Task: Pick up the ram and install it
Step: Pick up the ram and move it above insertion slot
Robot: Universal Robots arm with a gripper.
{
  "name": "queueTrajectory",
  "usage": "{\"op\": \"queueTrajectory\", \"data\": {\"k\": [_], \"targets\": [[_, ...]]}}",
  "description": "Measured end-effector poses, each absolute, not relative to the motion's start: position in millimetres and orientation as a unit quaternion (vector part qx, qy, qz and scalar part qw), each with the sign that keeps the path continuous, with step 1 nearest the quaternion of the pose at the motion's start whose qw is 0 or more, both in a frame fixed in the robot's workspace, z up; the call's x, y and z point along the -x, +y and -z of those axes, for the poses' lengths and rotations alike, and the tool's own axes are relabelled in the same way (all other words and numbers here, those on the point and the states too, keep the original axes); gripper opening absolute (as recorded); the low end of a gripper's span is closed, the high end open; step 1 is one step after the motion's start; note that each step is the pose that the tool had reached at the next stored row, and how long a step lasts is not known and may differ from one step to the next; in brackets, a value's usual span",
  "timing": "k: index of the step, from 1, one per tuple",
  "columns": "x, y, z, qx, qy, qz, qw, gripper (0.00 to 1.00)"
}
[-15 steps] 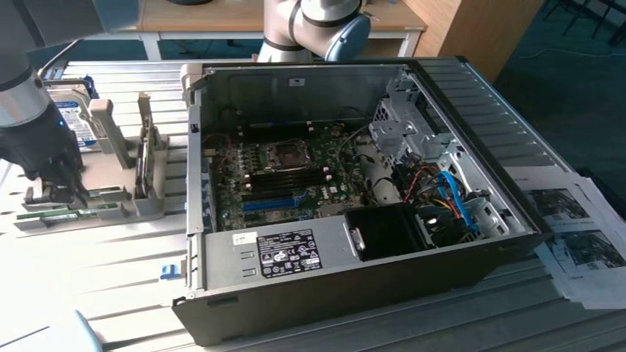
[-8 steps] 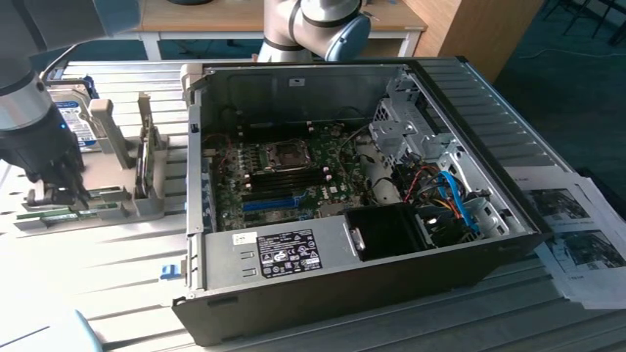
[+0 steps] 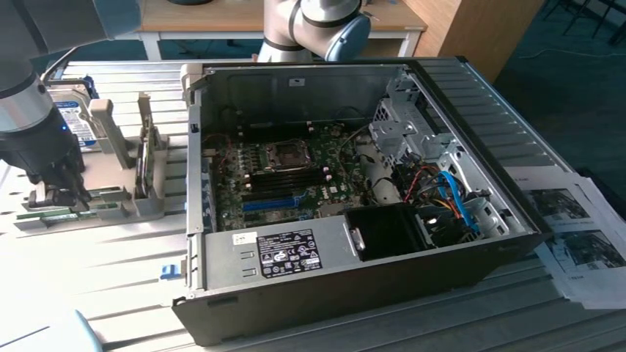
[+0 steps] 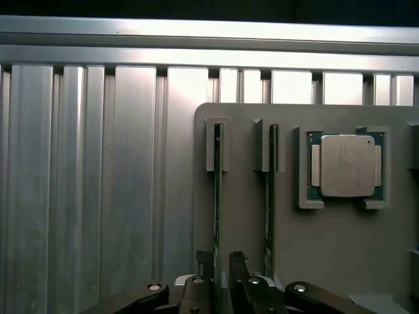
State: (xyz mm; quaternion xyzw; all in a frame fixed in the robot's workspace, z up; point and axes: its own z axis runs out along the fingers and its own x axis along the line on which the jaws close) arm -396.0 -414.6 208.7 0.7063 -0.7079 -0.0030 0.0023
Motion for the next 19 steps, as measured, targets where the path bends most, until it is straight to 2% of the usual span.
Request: {"op": "queueTrajectory", "data": {"k": [19], "targets": [[396.0,-413.8,-207.8,-0.713,-0.701,0.003,0.002,0.24]]}}
